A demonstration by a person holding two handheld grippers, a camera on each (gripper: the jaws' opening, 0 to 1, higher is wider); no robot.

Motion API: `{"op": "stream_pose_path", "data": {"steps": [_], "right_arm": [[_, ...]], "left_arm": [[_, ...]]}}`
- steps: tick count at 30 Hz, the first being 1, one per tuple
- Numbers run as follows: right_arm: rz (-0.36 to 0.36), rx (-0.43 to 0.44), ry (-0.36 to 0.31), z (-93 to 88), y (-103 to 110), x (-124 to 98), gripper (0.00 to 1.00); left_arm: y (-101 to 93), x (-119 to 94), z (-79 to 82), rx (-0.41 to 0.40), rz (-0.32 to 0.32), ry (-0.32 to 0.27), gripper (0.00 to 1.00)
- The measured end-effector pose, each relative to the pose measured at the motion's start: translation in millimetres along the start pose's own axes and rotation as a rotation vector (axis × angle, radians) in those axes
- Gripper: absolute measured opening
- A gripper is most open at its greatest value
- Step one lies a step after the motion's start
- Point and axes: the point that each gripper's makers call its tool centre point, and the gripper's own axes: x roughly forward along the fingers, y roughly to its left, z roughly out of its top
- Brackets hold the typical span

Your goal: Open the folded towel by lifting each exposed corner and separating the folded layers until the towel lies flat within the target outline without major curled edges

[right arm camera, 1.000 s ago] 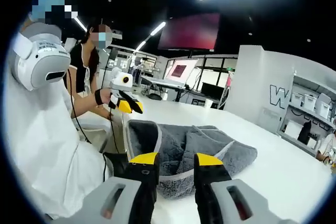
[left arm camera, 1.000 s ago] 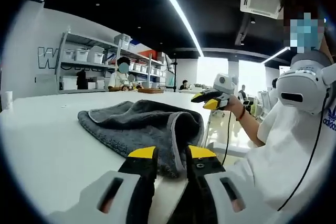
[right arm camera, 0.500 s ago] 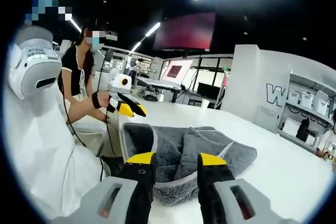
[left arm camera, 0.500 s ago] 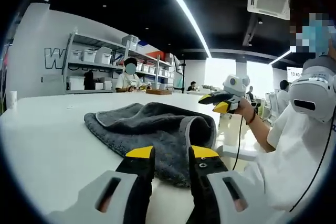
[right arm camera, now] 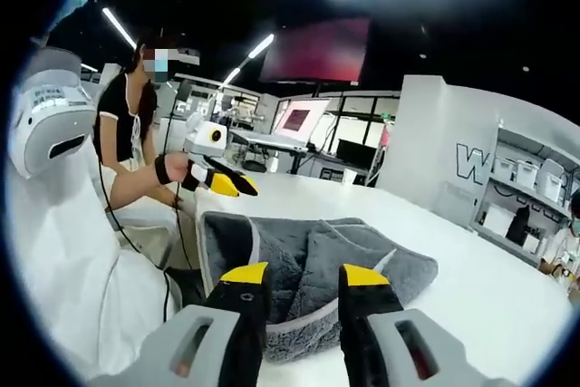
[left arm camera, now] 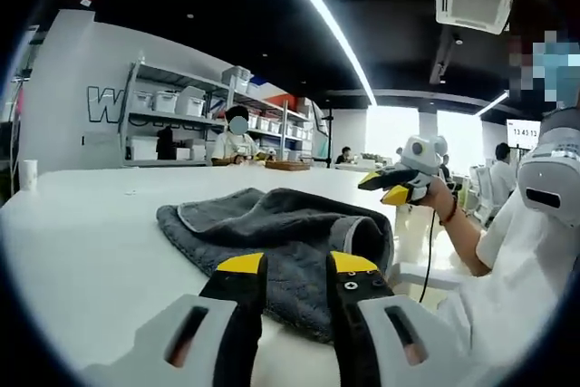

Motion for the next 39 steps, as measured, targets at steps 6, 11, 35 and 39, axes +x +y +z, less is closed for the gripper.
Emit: {"op": "stream_pose_path", "data": {"steps": [6,11,35,39], "right_arm": [[-0.002,-0.003,0.000,4.4,0.6,8.4,0.24],[-0.035,-0.013,0.009,6.1,-4.4,11.5,0.24],[-0.086,-0.001,0.049,0.2,-21.2,17.1,0.22],[-0.095,0.007,0.053,-0.1,-24.1,18.7,0.22]], "left_arm": [[-2.3,6.5,8.8,0.015,-0.012,-0.006,0.29],[0.8,12.9,11.9,0.016,-0.006,-0.005,0.32],[27.0,39.7,19.5,-0.043,0.047,0.015,0.31],[33.1,43.7,19.6,-0.046,0.056,0.023,0.31]]}}
